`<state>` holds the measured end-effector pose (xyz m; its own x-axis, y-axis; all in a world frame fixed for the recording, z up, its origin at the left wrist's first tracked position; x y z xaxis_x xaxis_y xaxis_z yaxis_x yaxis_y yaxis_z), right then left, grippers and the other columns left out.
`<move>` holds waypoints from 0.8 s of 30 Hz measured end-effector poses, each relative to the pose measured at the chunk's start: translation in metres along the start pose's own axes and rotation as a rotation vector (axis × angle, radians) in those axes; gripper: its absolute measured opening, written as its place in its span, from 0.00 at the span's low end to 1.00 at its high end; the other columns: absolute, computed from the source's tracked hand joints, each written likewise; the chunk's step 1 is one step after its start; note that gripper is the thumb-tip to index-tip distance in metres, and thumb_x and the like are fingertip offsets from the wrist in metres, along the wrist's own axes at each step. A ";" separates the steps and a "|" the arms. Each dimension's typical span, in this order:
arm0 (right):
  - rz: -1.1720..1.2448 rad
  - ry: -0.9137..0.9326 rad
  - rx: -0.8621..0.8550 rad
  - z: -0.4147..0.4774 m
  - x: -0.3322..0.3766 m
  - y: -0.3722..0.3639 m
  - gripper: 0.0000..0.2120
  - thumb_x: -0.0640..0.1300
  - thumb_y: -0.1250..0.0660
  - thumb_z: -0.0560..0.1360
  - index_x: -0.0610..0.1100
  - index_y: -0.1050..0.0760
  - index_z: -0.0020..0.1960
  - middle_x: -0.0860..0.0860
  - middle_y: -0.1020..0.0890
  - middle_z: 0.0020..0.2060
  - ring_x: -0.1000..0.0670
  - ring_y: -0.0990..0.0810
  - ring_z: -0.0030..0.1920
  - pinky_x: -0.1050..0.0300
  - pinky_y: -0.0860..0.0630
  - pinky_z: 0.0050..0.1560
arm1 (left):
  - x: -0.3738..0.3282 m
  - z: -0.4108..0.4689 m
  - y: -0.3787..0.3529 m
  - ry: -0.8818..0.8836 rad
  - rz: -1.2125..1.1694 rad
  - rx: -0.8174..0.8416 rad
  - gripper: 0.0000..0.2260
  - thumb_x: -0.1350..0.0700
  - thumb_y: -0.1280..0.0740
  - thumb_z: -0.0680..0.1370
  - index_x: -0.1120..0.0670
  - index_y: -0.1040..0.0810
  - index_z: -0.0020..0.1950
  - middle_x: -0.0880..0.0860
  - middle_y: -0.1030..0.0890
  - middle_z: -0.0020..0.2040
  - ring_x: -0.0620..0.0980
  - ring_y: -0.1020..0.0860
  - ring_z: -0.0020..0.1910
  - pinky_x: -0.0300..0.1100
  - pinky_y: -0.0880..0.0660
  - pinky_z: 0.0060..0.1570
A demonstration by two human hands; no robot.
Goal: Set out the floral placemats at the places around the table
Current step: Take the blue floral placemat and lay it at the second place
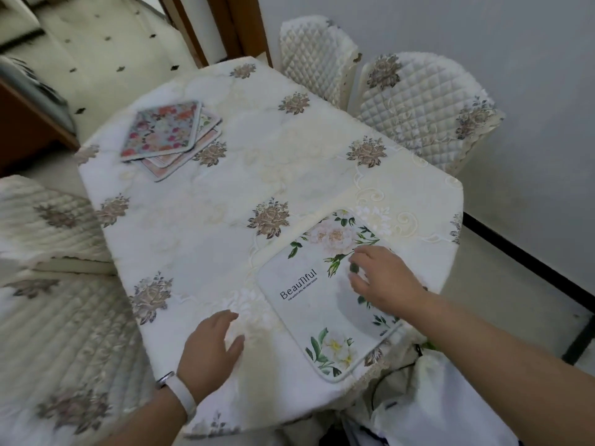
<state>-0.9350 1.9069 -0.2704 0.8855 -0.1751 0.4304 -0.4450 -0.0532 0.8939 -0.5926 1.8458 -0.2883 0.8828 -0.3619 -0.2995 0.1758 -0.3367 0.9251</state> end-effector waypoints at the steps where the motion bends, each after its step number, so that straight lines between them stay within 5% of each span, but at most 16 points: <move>1: -0.001 0.046 -0.011 0.009 0.023 0.001 0.21 0.54 0.42 0.78 0.45 0.25 0.65 0.47 0.25 0.66 0.44 0.28 0.66 0.47 0.30 0.65 | 0.011 -0.001 0.013 -0.008 0.039 -0.034 0.27 0.40 0.44 0.72 0.55 0.20 0.61 0.55 0.18 0.60 0.58 0.20 0.58 0.52 0.25 0.56; 11: -0.078 0.432 0.007 0.051 0.266 -0.017 0.20 0.50 0.41 0.78 0.45 0.26 0.67 0.48 0.25 0.66 0.44 0.28 0.65 0.48 0.30 0.61 | 0.124 -0.083 0.125 0.093 0.130 -0.353 0.20 0.43 0.42 0.76 0.52 0.19 0.59 0.51 0.19 0.60 0.56 0.22 0.59 0.54 0.26 0.56; 18: -0.139 0.519 0.047 0.032 0.423 -0.065 0.18 0.50 0.38 0.76 0.45 0.23 0.62 0.48 0.21 0.61 0.42 0.23 0.59 0.49 0.26 0.57 | 0.247 -0.178 0.169 0.197 0.086 -0.514 0.18 0.46 0.40 0.75 0.51 0.19 0.57 0.52 0.18 0.60 0.56 0.22 0.60 0.54 0.27 0.58; 24: -0.203 0.611 0.097 0.016 0.556 -0.116 0.21 0.53 0.41 0.78 0.46 0.25 0.66 0.51 0.24 0.66 0.46 0.26 0.64 0.50 0.29 0.64 | 0.364 -0.255 0.174 0.325 0.012 -0.547 0.18 0.46 0.41 0.75 0.50 0.19 0.58 0.50 0.19 0.59 0.54 0.22 0.60 0.52 0.27 0.58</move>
<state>-0.3929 1.8000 -0.1371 0.8572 0.4365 0.2732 -0.2457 -0.1196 0.9619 -0.1291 1.8773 -0.1765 0.9581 -0.0514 -0.2819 0.2865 0.1897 0.9391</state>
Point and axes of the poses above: each hand's wrist, its own z-axis towards the middle knuckle, its own y-axis out of the back of the hand, x = y × z, the point moved 4 cm from there along z, towards the middle knuckle
